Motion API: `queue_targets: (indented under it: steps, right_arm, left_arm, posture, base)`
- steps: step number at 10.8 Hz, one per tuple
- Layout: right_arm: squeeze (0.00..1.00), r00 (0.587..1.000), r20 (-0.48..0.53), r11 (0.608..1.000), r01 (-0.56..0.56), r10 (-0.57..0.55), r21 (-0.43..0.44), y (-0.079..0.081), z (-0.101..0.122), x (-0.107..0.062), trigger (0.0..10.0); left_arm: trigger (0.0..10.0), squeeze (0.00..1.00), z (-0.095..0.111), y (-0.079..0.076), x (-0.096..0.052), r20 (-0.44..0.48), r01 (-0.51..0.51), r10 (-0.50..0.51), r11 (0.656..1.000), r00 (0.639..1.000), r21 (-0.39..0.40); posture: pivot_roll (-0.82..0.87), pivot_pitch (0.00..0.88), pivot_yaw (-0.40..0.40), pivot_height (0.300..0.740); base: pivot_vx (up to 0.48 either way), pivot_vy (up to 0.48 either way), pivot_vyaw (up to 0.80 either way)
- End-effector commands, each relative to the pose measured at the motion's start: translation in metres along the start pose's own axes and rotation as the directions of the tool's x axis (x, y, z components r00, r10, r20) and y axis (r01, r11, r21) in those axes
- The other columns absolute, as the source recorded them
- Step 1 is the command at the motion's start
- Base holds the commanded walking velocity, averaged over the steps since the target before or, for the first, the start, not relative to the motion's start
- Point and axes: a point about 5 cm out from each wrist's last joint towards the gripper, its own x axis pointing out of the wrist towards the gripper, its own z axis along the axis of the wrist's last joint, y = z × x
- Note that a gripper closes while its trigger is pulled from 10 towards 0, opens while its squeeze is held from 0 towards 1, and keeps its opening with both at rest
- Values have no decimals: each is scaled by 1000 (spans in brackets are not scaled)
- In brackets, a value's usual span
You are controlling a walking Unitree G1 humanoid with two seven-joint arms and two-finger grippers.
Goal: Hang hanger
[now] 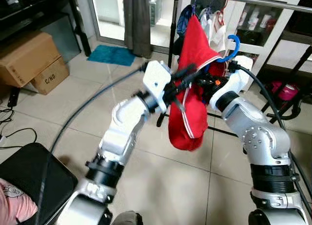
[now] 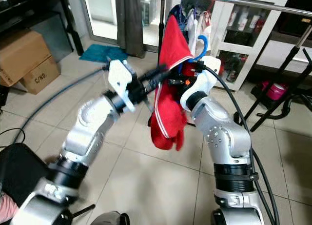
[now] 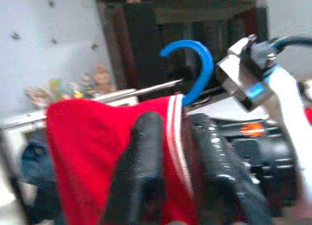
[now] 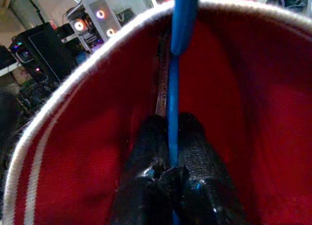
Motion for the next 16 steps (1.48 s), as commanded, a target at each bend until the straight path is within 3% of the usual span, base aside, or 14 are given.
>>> queue_targets:
  steps: [1, 4, 5, 10, 11, 12, 13, 16]
  right_arm:
    - [0, 998, 67, 999, -17, 19, -31, 5, 15, 3, 10000]
    - [0, 997, 69, 999, -26, 28, -27, 5, 14, 4, 10000]
    - [0, 997, 70, 999, -40, 43, -32, 7, 14, 4, 10000]
    - [0, 993, 70, 995, -94, 96, -40, 12, 16, 2, 10000]
    - [0, 991, 69, 993, -108, 112, -55, 15, 16, 2, 10000]
    - [0, 991, 69, 992, -113, 117, -59, 15, 16, 2, 10000]
    - [0, 990, 71, 991, -117, 121, -62, 15, 17, 2, 10000]
    - [0, 990, 80, 992, -112, 117, -64, 14, 19, 3, 10000]
  left_arm:
    - [10000, 1000, 4, 2, 4, -9, -9, 10, 996, 1000, 89]
    - [10000, 1000, -3, 3, 5, -51, -38, 44, 994, 998, 105]
    - [10000, 0, 2, -9, 10, -8, 42, -41, 997, 999, 63]
    - [10000, 0, -5, 3, 18, -71, -1, 9, 995, 997, 101]
    - [3647, 0, -12, 5, 18, -134, 11, 3, 995, 991, 100]
    - [1020, 0, -16, 5, 18, -165, 21, -6, 996, 986, 89]
    - [0, 0, -18, 5, 19, -184, 12, -5, 999, 983, 39]
    - [0, 0, -16, 8, 20, -183, -2, 14, 998, 983, 68]
  posture:
    - [15, 0, 0, 740]
    - [14, 0, 5, 740]
    - [11, 0, 10, 740]
    - [5, 0, 10, 740]
    - [5, 0, 10, 740]
    - [4, 0, 8, 740]
    - [4, 0, 7, 740]
    - [4, 0, 5, 740]
  base:
    - [0, 0, 0]
    - [0, 0, 0]
    - [0, 0, 0]
    - [0, 0, 0]
    - [0, 0, 0]
    - [0, 0, 0]
    - [0, 0, 0]
    - [0, 0, 0]
